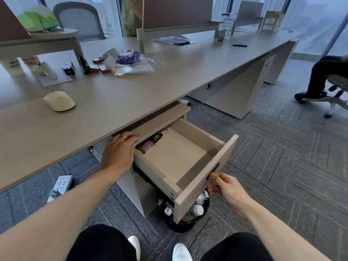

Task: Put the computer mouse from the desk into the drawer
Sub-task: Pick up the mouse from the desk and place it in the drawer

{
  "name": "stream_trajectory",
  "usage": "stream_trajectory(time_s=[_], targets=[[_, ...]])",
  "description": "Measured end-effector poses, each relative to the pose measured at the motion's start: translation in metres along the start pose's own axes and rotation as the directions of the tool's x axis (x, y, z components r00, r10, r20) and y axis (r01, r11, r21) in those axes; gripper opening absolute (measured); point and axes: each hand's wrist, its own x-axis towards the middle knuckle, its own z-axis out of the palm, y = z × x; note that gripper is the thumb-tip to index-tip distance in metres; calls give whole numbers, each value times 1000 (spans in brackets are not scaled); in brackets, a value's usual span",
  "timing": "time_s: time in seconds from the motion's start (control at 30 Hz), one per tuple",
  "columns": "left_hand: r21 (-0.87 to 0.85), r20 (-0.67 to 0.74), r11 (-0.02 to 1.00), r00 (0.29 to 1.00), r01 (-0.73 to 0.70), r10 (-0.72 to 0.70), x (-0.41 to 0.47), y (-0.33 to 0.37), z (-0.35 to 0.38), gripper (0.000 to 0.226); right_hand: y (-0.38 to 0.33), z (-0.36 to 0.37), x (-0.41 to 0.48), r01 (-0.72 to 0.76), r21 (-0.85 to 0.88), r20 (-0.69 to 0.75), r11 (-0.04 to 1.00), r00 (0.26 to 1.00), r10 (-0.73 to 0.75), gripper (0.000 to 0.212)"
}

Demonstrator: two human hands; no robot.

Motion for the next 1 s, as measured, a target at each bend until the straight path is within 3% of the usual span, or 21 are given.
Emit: stream_trajectory(time_s=[0.17, 0.23, 0.33, 0.47, 0.6, 0.7, 0.8, 1.0], targets=[[79, 75, 997, 997, 11, -17, -6, 7, -8, 47, -3, 0, -6, -70, -95, -41, 993, 997, 67, 41], [149, 174, 989, 985, -1, -25, -7, 12, -12, 55, -10, -3, -12, -119, -272, -89, 955, 991, 98, 55], [79, 340, 996, 940, -35, 6, -5, 26, -37, 56, -39, -9, -27, -83, -689, -75, 720, 996, 43, 70], [-126, 235, 983, 958, -136, 163, 3, 41, -103, 42, -108, -10, -40, 39, -888, -61, 458, 978, -201, 58], [-103, 45, 990, 994, -94, 99, 9, 3, -174, 38, -175, 22, -38, 199, -924, 32, 326, 891, -452, 51], [52, 47, 985, 985, 163, -166, 0, -64, -213, 40, -205, 69, -26, 338, -909, 166, 244, 830, -533, 46], [220, 128, 899, 903, 378, -411, -20, -121, -229, 53, -221, 132, -11, 495, -851, 334, 173, 766, -549, 37], [266, 139, 862, 867, 432, -478, -35, -173, -222, 79, -241, 280, 21, 750, -657, 636, 79, 607, -477, 45]])
